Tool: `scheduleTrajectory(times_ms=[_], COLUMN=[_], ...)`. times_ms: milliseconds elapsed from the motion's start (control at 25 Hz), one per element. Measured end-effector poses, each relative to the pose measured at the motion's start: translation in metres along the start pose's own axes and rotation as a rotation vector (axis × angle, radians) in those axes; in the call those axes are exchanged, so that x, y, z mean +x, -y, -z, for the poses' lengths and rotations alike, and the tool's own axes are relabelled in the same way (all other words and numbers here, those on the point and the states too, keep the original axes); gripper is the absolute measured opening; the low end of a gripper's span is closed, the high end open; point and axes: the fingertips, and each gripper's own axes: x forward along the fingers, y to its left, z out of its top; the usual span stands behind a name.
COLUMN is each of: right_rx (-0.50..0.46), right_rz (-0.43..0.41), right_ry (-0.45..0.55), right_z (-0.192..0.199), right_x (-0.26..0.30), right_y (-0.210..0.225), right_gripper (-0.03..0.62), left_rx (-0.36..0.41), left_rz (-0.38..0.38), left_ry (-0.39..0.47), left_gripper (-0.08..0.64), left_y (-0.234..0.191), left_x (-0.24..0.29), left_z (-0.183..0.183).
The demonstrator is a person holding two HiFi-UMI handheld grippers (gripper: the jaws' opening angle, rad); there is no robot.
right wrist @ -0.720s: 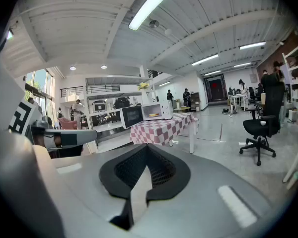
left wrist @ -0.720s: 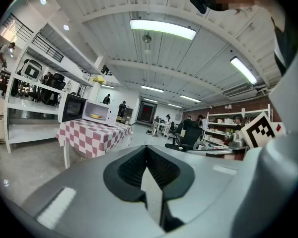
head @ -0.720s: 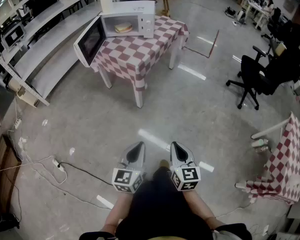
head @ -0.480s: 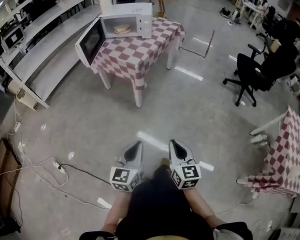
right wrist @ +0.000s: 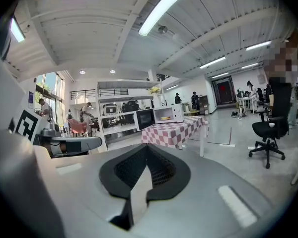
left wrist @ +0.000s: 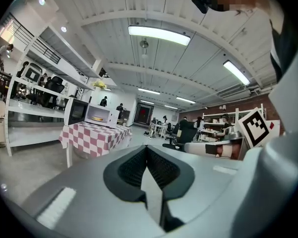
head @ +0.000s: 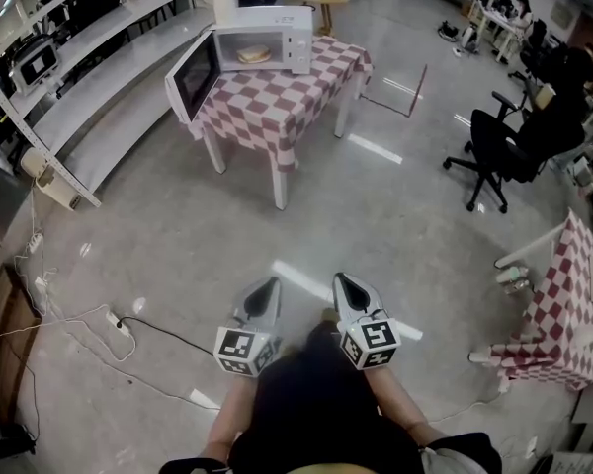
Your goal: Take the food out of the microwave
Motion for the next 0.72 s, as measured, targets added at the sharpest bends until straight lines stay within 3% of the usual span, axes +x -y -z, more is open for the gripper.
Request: scheduleTrajectory(times_ms=[400, 720], right_rx=[0.015, 0.036], right_rz=[-0.063, -0.091], right_ry=[-0.047, -0.077], right_z=[0.009, 0.008], right_x=[0.013, 0.038], right_y=[-0.019, -0.008], right_gripper=[0.0, 0.0], left_rx=[-0.007, -0.003], left_rz=[-0.003, -0.011], left_ry=[-0.004, -0.006], left_gripper=[0.011, 0.011], left_y=[-0.008, -0.021], left_x=[-0.002, 0.023], left_z=[0.0, -0.009])
